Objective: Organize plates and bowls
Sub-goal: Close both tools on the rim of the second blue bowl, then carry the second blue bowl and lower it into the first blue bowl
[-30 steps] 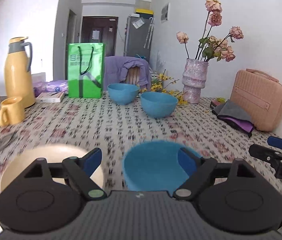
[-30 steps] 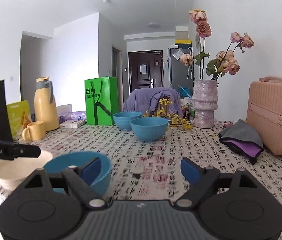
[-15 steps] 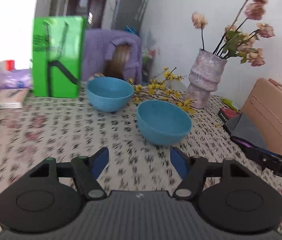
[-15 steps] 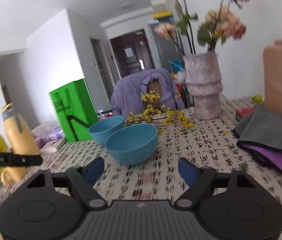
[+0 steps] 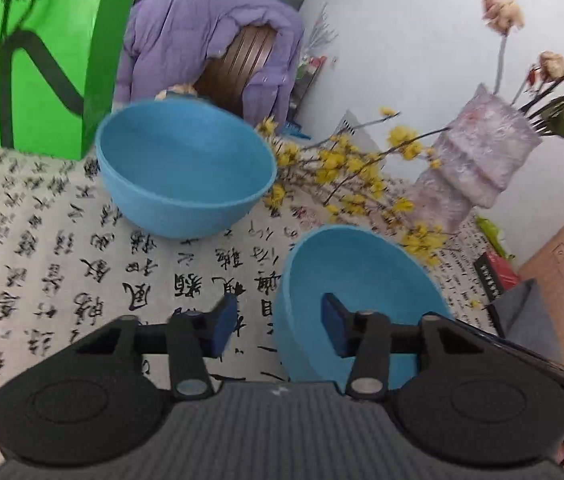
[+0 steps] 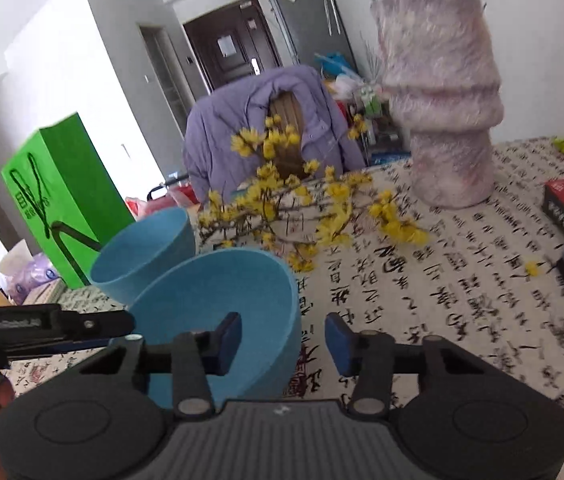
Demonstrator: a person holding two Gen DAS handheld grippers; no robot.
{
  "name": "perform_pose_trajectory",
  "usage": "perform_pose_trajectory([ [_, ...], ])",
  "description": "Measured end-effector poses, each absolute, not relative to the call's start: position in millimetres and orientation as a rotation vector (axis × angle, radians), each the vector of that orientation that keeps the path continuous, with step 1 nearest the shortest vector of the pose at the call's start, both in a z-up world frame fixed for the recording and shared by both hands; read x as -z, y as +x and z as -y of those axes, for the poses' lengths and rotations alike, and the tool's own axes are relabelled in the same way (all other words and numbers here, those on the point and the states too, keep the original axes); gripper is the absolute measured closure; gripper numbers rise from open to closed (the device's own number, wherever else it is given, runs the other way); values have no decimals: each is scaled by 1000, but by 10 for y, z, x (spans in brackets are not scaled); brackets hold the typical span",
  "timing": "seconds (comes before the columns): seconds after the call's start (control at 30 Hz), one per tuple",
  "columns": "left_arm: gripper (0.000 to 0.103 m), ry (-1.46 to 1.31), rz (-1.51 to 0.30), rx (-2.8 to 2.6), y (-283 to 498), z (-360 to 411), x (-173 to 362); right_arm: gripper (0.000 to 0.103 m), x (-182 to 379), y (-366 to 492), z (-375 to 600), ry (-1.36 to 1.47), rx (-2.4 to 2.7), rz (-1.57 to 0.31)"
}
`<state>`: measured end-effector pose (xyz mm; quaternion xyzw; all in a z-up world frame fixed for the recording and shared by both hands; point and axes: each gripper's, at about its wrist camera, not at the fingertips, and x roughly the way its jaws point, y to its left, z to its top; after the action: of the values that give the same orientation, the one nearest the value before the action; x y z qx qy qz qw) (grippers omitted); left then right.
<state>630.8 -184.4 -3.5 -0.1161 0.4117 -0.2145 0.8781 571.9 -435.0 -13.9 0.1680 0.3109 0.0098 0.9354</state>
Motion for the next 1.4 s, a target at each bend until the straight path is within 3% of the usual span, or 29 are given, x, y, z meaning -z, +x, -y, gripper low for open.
perform_pose_trajectory([
  [0.07, 85, -260, -888, 463, 6409, 1883, 109, 81, 185, 5779, 4332, 337, -28, -651],
  [0.1, 87, -281, -891, 472, 6423, 1879, 137, 84, 198, 5808, 4337, 332, -22, -653],
  [0.37, 90, -274, -890, 455, 6230, 1862, 16, 94, 54, 5663, 4329, 339, -6, -649],
  [0.9, 91, -295, -871, 409, 4449, 1902, -754, 98, -565, 4026, 4384, 299, -39, -597],
  [1.4, 91, -358, -909, 412, 2705, 2037, -461, 96, -408, 2158, 4583, 323, -18, -623],
])
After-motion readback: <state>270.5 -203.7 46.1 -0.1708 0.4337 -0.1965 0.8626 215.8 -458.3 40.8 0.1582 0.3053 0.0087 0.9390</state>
